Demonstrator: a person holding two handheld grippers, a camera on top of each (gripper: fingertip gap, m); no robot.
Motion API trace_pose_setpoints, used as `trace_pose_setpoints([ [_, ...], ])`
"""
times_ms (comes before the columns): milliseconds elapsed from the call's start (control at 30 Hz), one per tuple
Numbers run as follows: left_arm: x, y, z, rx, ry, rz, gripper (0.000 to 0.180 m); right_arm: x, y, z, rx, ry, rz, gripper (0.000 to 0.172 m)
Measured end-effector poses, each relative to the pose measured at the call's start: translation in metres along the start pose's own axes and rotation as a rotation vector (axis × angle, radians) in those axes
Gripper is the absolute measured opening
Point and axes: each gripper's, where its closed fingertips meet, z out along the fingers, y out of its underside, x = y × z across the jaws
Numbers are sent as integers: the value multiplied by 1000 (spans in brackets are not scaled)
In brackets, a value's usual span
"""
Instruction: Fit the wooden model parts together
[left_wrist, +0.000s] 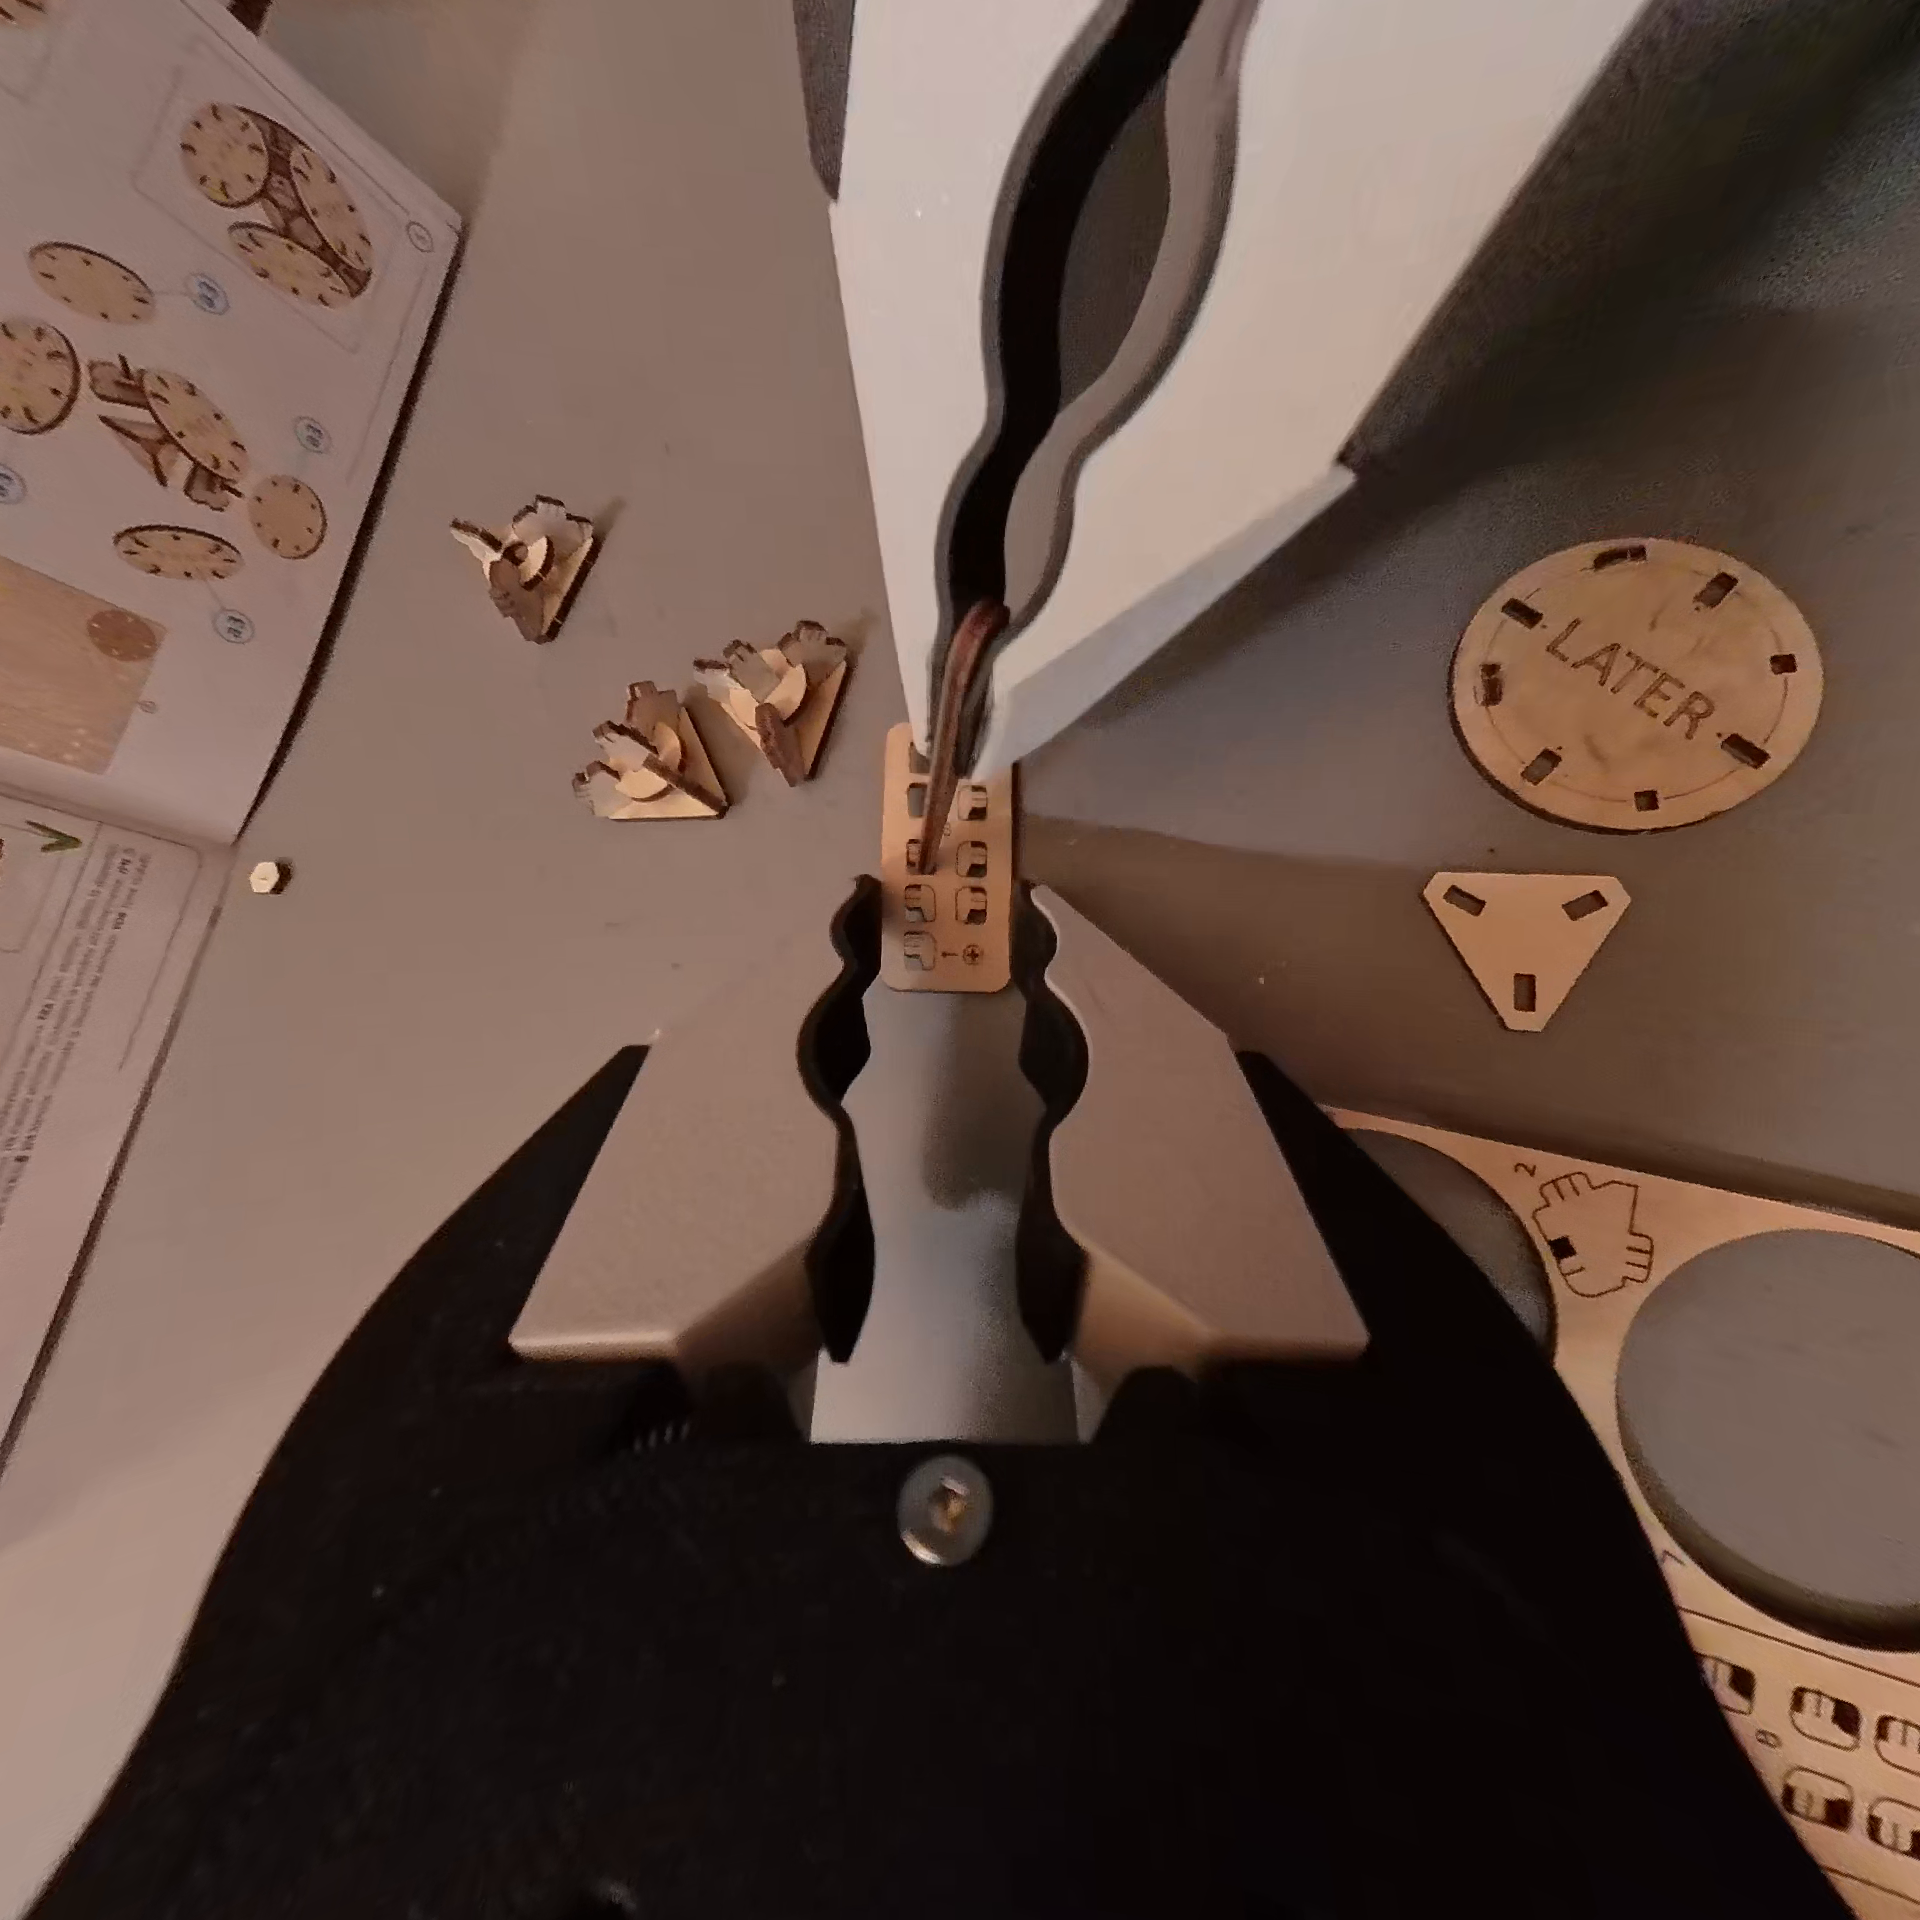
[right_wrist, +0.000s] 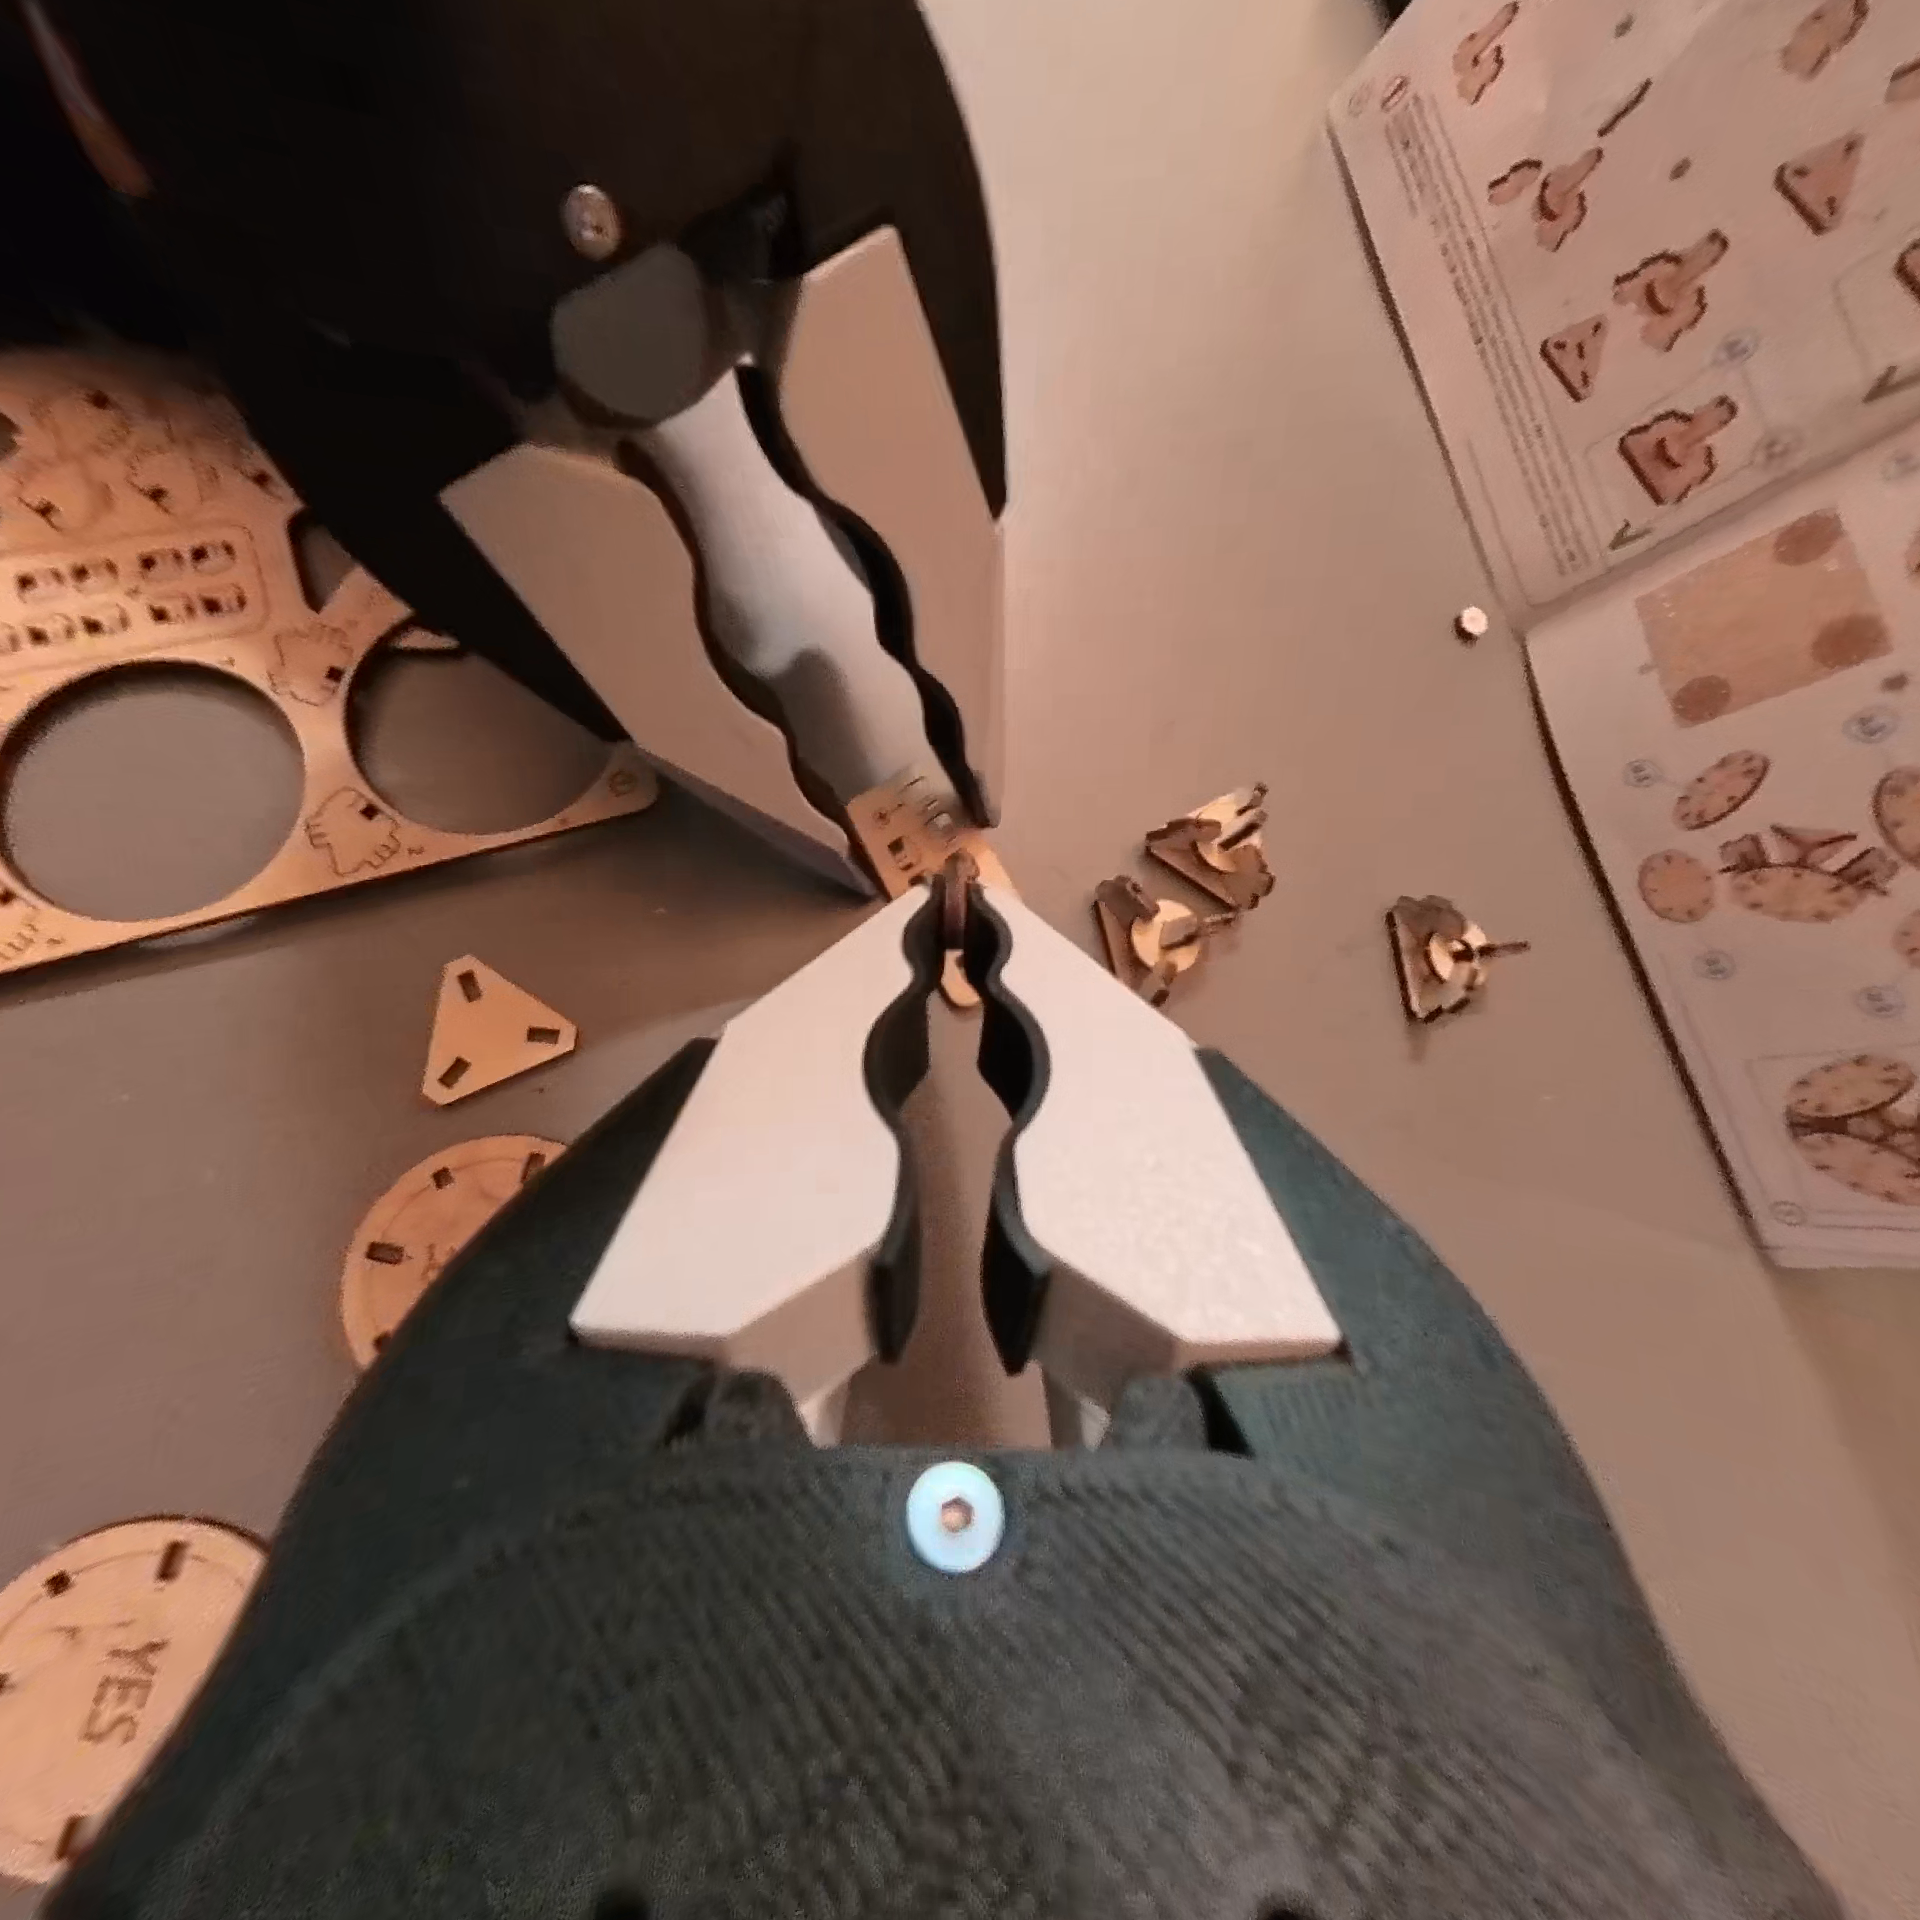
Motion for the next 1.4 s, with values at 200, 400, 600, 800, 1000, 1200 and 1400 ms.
trace_pose_setpoints([
  [200, 2, -5, -3, 24, 25, -24, 21, -1, 2, -7, -15, 60, -51, 0],
  [400, 3, -1, 2, 20, 25, -15, 21, -4, 3, -1, -33, 113, -152, 1],
  [600, 3, -4, 4, 35, 6, 10, 20, -2, 3, -2, -12, 72, -74, 1],
  [800, 2, -4, 5, 46, 9, 2, 20, -1, 3, 2, -4, 66, -10, 1],
  [1000, 4, -32, -13, 145, -95, 112, 0, 9, 19, 9, -58, 100, -20, 1],
  [1200, -18, -32, -36, 273, 61, -208, 0, 8, 10, -5, 38, 30, 73, 1],
  [1400, -79, 34, -40, 145, -36, -450, 49, 8, 13, 0, 46, 56, 26, 0],
])
